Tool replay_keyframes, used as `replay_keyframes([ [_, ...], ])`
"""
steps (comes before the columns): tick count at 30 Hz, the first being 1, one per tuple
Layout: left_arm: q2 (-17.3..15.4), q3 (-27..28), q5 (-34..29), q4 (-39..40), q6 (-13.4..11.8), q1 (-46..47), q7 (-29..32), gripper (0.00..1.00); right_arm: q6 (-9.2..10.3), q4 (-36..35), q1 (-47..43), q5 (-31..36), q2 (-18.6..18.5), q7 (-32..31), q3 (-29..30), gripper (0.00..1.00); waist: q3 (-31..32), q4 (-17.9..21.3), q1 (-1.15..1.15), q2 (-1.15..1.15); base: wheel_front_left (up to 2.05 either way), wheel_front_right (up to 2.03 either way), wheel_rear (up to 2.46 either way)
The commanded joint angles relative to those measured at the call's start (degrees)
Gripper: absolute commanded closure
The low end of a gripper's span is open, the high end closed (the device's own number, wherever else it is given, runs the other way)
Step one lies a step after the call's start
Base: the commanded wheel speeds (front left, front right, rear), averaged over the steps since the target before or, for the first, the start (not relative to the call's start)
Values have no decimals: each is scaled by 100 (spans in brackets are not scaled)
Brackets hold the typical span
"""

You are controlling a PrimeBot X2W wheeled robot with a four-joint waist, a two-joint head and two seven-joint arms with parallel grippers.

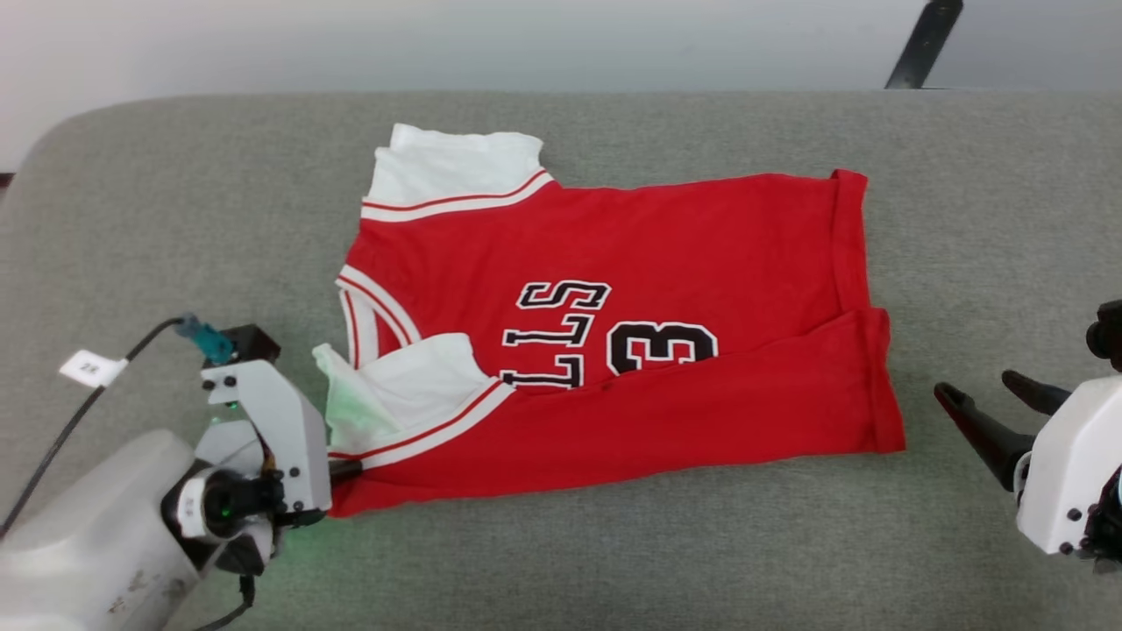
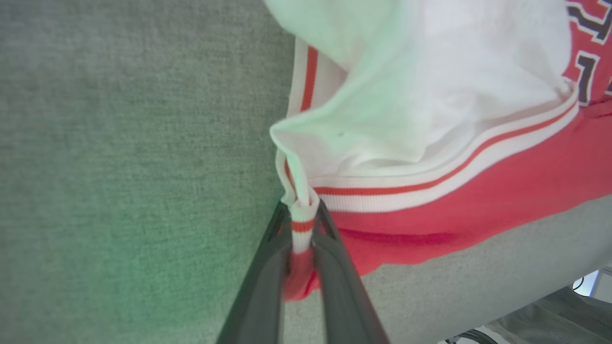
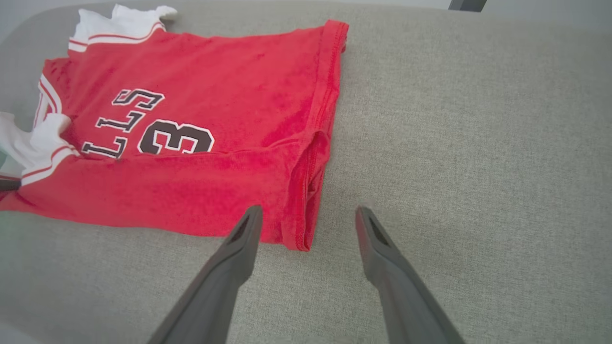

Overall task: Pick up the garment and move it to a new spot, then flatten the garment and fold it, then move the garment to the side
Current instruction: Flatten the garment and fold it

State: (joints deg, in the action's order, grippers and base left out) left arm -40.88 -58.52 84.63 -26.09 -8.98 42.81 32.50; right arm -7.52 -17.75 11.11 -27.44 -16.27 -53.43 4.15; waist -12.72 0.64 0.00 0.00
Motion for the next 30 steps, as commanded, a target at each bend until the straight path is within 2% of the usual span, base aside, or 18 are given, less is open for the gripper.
replay_keyframes([
  [1,162,-150,-63,-7,52,-117,83,95,7,45,113,18,-56,-181,25,0,-12,-85,0,0,0,0,0],
  [7,357,-169,-205,88,77,207,81,90,7,388,386,111,-137,-703,66,0,-290,-363,0,0,0,0,0],
  [15,674,-128,-370,79,147,626,-26,91,7,1038,587,287,-104,-685,6,0,-863,-703,0,0,0,0,0],
  [21,803,-100,-423,-111,229,767,-97,91,7,1715,608,335,-8,-719,-82,0,-1035,-830,0,0,0,0,0],
  [22,804,-96,-422,-155,242,780,-99,91,6,1801,606,300,8,-742,-155,17,-1041,-834,0,0,0,0,0],
  [23,795,-86,-419,-191,255,794,-102,91,6,1895,627,237,58,-734,-148,81,-1046,-834,0,0,0,0,0],
  [24,802,-76,-408,-225,260,809,-102,91,6,1978,652,237,61,-724,-151,100,-1047,-837,0,0,0,0,0],
  [30,737,-60,-386,-430,324,768,-66,91,8,2257,747,182,-85,-718,-210,100,-950,-801,0,0,0,0,0],
])
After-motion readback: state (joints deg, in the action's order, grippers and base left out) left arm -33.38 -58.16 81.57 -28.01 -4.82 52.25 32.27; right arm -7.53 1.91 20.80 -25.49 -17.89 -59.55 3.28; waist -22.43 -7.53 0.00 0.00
